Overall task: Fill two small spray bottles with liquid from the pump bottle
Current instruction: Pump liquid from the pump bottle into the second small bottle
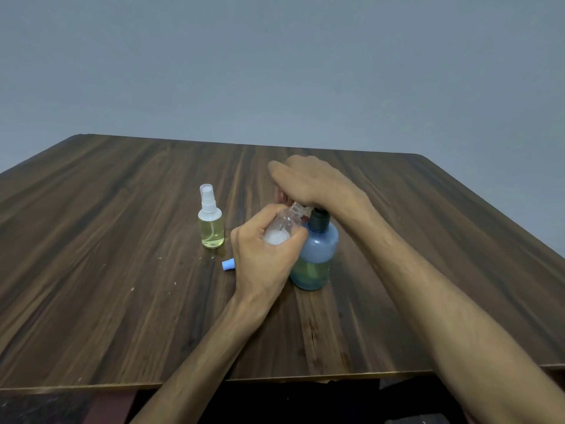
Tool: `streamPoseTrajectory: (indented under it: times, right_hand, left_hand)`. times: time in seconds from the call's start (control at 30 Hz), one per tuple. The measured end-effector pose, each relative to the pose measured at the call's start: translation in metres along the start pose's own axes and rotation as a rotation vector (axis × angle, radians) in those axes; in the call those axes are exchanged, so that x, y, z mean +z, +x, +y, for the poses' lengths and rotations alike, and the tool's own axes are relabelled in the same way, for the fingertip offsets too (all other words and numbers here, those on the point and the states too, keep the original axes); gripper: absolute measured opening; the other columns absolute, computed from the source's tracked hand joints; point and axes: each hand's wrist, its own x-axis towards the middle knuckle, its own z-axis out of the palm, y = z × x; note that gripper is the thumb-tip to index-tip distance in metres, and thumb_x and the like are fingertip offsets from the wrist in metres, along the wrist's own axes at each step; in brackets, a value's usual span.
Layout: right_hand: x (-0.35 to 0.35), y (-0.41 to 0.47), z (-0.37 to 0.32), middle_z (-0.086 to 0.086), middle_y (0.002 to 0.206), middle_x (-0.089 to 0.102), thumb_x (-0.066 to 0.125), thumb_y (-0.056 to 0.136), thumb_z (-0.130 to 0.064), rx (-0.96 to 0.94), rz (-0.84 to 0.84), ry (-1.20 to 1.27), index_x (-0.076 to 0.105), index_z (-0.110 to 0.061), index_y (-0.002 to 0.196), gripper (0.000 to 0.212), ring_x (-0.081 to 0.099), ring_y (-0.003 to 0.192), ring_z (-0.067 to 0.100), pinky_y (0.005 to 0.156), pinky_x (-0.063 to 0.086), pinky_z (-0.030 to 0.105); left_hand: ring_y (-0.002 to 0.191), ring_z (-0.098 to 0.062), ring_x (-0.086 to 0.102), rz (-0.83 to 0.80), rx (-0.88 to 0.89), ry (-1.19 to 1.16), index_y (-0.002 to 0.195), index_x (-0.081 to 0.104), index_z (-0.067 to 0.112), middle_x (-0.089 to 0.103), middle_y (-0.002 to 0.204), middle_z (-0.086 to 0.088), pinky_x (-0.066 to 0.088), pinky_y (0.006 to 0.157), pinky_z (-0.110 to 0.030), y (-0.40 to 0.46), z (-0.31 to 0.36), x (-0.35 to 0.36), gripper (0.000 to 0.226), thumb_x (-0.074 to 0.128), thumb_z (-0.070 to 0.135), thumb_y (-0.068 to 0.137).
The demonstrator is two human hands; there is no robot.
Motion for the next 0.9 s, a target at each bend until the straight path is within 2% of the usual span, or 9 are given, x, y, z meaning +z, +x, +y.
streamPoseTrajectory:
  times: [0.13, 0.27, 0.4, 0.53, 0.67, 0.8, 0.9]
  right_hand:
    - [-0.005, -0.002, 0.000, -0.003, 0.085, 0.080, 0.033, 0.097, -0.041, -0.010, 0.049, 0.004, 0.079, -0.016, 0.090, 0.053, 0.070, 0.089, 0.022, 0.087, 0.055, 0.038]
    - [-0.001, -0.004, -0.001, 0.001, 0.093, 0.079, 0.034, 0.097, -0.040, 0.009, -0.010, 0.006, 0.078, -0.016, 0.092, 0.050, 0.069, 0.094, 0.025, 0.092, 0.054, 0.042]
    - [-0.011, -0.004, -0.001, -0.006, 0.075, 0.079, 0.036, 0.098, -0.035, 0.001, 0.051, 0.053, 0.079, -0.014, 0.088, 0.049, 0.069, 0.079, 0.017, 0.076, 0.050, 0.035]
    - [-0.002, -0.005, -0.001, -0.003, 0.087, 0.079, 0.036, 0.098, -0.036, 0.004, -0.024, 0.016, 0.079, -0.014, 0.091, 0.050, 0.070, 0.091, 0.023, 0.087, 0.055, 0.040]
    - [-0.008, -0.004, -0.001, -0.004, 0.082, 0.080, 0.037, 0.097, -0.036, -0.003, 0.072, 0.031, 0.079, -0.013, 0.089, 0.049, 0.070, 0.086, 0.021, 0.086, 0.055, 0.036]
    - [-0.003, -0.004, -0.003, -0.002, 0.088, 0.079, 0.037, 0.098, -0.035, -0.007, 0.041, -0.016, 0.078, -0.014, 0.090, 0.048, 0.068, 0.087, 0.022, 0.081, 0.051, 0.038]
    - [-0.007, -0.004, -0.002, 0.000, 0.086, 0.080, 0.037, 0.098, -0.034, -0.014, 0.111, -0.009, 0.079, -0.010, 0.093, 0.049, 0.071, 0.086, 0.022, 0.085, 0.054, 0.036]
  left_hand:
    - [0.072, -0.003, 0.064, -0.002, 0.000, 0.013, 0.090, 0.079, 0.014, 0.072, 0.075, 0.010, 0.051, 0.068, -0.023, -0.001, 0.001, -0.001, 0.015, 0.071, 0.014, 0.077]
    - [0.073, -0.003, 0.065, 0.008, 0.009, 0.009, 0.090, 0.079, 0.014, 0.073, 0.076, 0.010, 0.050, 0.069, -0.020, -0.001, 0.002, 0.000, 0.017, 0.069, 0.020, 0.077]
    - [0.071, -0.003, 0.064, 0.006, 0.001, 0.009, 0.087, 0.077, 0.019, 0.070, 0.074, 0.014, 0.048, 0.069, -0.018, -0.002, 0.003, 0.000, 0.015, 0.070, 0.010, 0.077]
    - [0.071, -0.007, 0.064, 0.012, -0.020, 0.004, 0.088, 0.078, 0.014, 0.073, 0.075, 0.004, 0.052, 0.068, -0.025, -0.001, 0.003, 0.001, 0.014, 0.070, 0.009, 0.077]
    - [0.071, -0.003, 0.064, 0.011, 0.005, 0.020, 0.088, 0.078, 0.015, 0.071, 0.074, 0.011, 0.049, 0.068, -0.019, -0.001, 0.003, 0.000, 0.014, 0.071, 0.008, 0.077]
    - [0.073, -0.004, 0.065, 0.019, -0.011, 0.020, 0.089, 0.078, 0.014, 0.073, 0.076, 0.007, 0.052, 0.068, -0.022, 0.000, 0.002, 0.000, 0.014, 0.071, 0.010, 0.077]
    - [0.071, -0.003, 0.064, 0.013, 0.003, 0.032, 0.089, 0.078, 0.014, 0.070, 0.074, 0.011, 0.049, 0.068, -0.019, -0.001, 0.002, 0.000, 0.014, 0.072, 0.009, 0.077]
